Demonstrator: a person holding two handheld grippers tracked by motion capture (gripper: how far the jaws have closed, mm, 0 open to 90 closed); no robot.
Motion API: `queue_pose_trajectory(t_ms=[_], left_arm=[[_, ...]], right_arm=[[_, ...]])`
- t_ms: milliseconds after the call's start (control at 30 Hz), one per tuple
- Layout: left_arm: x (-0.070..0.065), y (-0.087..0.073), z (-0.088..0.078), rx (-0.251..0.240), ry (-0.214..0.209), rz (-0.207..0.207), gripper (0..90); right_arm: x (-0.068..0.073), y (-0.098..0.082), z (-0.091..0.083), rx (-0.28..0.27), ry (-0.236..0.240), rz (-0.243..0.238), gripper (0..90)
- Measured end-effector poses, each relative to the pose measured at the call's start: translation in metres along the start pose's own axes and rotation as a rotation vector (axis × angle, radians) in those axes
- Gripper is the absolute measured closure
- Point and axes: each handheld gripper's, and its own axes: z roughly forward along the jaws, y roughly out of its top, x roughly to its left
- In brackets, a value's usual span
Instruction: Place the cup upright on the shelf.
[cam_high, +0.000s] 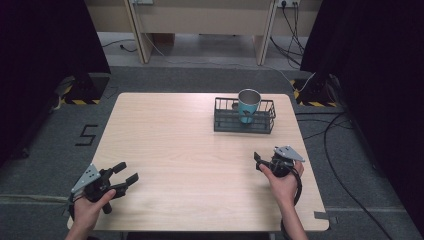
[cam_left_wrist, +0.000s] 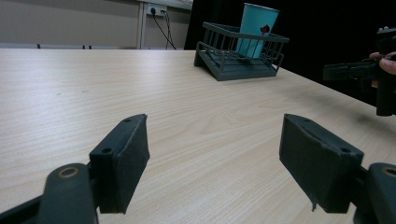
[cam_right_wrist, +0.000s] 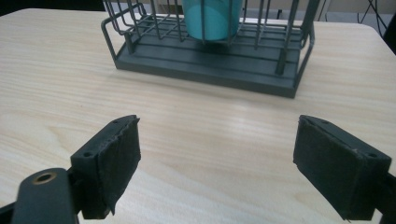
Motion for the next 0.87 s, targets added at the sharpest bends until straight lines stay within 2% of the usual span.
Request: queue_pose_trajectory(t_ms=[167, 300, 467, 567, 867], left_arm=[[0.0, 0.0, 0.0, 0.001, 0.001, 0.002, 23.4], [0.0, 0.0, 0.0, 0.001, 0.002, 0.002, 23.4], [0.0, 0.0, 0.0, 0.001, 0.001, 0.002, 23.4], [-0.001, 0.0, 0.0, 0.002, -0.001, 0.005, 23.4], [-0.001, 0.001, 0.001, 0.002, -0.006, 0.007, 23.4]], right_arm=[[-0.001, -0.012, -0.007, 0.002, 0.0, -0.001, 15.6], [-0.001, -0.02, -0.015, -0.019, 0.008, 0.006, 15.7], [-0.002, -0.026, -0.022, -0.036, 0.0, 0.003, 15.8], [-0.002, -0.029, -0.025, -0.046, 0.0, 0.02, 15.9], [-0.003, -0.031, -0.029, -0.067, 0.009, 0.01, 15.6]])
